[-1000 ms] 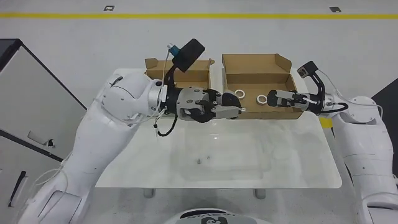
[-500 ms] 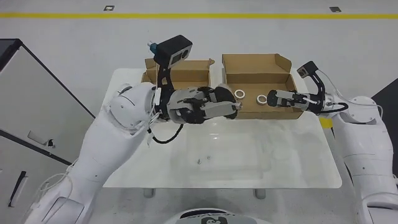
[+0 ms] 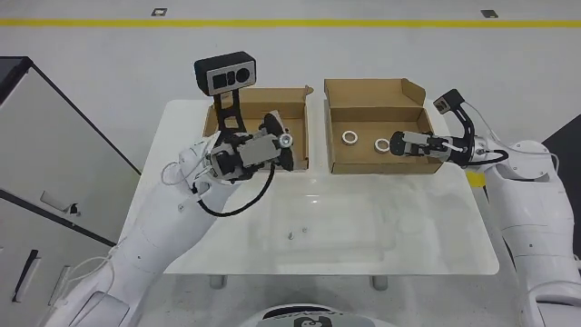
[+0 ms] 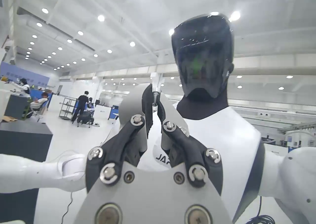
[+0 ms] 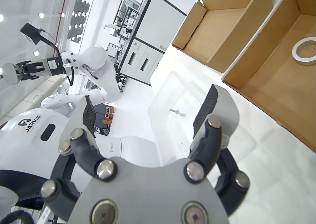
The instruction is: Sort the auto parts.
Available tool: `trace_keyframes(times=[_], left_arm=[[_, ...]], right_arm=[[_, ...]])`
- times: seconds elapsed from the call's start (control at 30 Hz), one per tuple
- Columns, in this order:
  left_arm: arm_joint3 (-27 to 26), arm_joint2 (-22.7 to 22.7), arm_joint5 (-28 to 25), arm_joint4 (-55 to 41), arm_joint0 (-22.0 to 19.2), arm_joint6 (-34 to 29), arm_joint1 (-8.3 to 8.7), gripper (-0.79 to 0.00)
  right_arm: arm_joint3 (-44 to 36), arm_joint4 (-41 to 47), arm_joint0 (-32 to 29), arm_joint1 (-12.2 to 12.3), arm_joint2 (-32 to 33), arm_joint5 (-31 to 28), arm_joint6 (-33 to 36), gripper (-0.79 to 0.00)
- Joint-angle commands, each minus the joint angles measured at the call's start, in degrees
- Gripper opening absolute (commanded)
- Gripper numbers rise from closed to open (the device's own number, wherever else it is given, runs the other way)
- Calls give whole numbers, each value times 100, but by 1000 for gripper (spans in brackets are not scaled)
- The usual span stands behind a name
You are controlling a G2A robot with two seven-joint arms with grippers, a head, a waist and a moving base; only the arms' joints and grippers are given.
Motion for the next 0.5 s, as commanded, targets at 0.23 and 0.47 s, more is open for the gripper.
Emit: trace_keyframes(times=[0.23,0.47], left_arm=[[24,-145,42,-1288,108,-34,-137,-785],[247,-324,182,-1361,123,-174,-243,-785]], right_arm=[[0,2,0,0,0,0,0,0],[0,2,0,0,0,0,0,0]])
